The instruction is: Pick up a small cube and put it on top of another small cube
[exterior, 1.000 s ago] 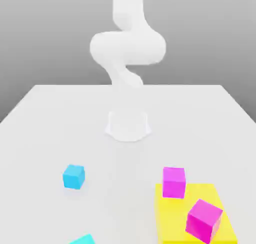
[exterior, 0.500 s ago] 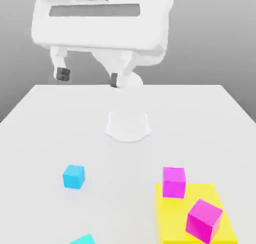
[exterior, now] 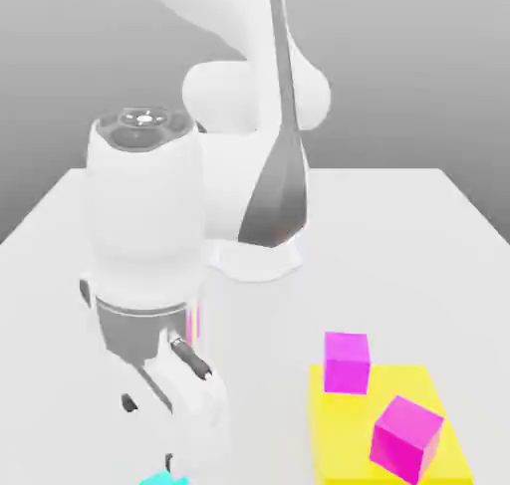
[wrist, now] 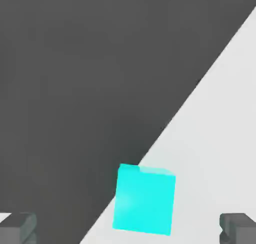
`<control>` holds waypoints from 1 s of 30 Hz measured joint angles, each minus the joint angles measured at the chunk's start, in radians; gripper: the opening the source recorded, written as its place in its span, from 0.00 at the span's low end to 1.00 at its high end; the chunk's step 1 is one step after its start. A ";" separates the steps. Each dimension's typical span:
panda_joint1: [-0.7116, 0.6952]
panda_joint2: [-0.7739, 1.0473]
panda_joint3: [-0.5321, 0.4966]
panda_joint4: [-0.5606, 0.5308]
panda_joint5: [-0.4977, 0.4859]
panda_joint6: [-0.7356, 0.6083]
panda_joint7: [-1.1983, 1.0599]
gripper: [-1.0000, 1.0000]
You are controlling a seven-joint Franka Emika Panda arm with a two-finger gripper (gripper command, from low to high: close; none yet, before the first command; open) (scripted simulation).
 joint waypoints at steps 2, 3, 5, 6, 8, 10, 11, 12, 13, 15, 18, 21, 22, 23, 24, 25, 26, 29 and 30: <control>0.004 0.071 -0.007 0.012 0.002 0.047 0.015 0.50; 0.008 0.108 -0.013 0.019 -0.001 0.074 0.020 0.50; 0.017 0.170 -0.024 0.032 -0.011 0.121 0.029 0.00; 0.017 0.170 -0.024 0.032 -0.011 0.121 0.029 0.00; 0.016 0.170 -0.024 0.032 -0.011 0.122 0.029 0.00; 0.016 0.170 -0.024 0.032 -0.011 0.123 0.029 0.00; 0.018 0.182 -0.026 0.035 -0.012 0.133 0.030 0.00; 0.016 0.170 -0.024 0.032 -0.010 0.123 0.029 0.00; 0.012 0.145 -0.019 0.027 -0.005 0.104 0.026 0.00; 0.004 0.080 -0.009 0.013 0.007 0.053 0.017 0.00; 0.034 0.003 0.003 0.003 0.021 -0.014 0.082 0.00; 0.098 -0.047 0.014 0.007 0.030 -0.068 0.222 0.00; 0.120 -0.063 0.018 0.009 0.032 -0.086 0.271 0.00; 0.142 -0.079 0.022 0.011 0.035 -0.102 0.320 0.00; 0.162 -0.095 0.029 0.012 0.036 -0.120 0.371 0.00; 0.182 -0.111 0.036 0.014 0.038 -0.137 0.421 0.00; 0.201 -0.126 0.044 0.016 0.040 -0.154 0.471 0.00; 0.257 -0.172 0.068 0.021 0.047 -0.206 0.620 0.00; 0.274 -0.187 0.079 0.022 0.049 -0.223 0.670 0.00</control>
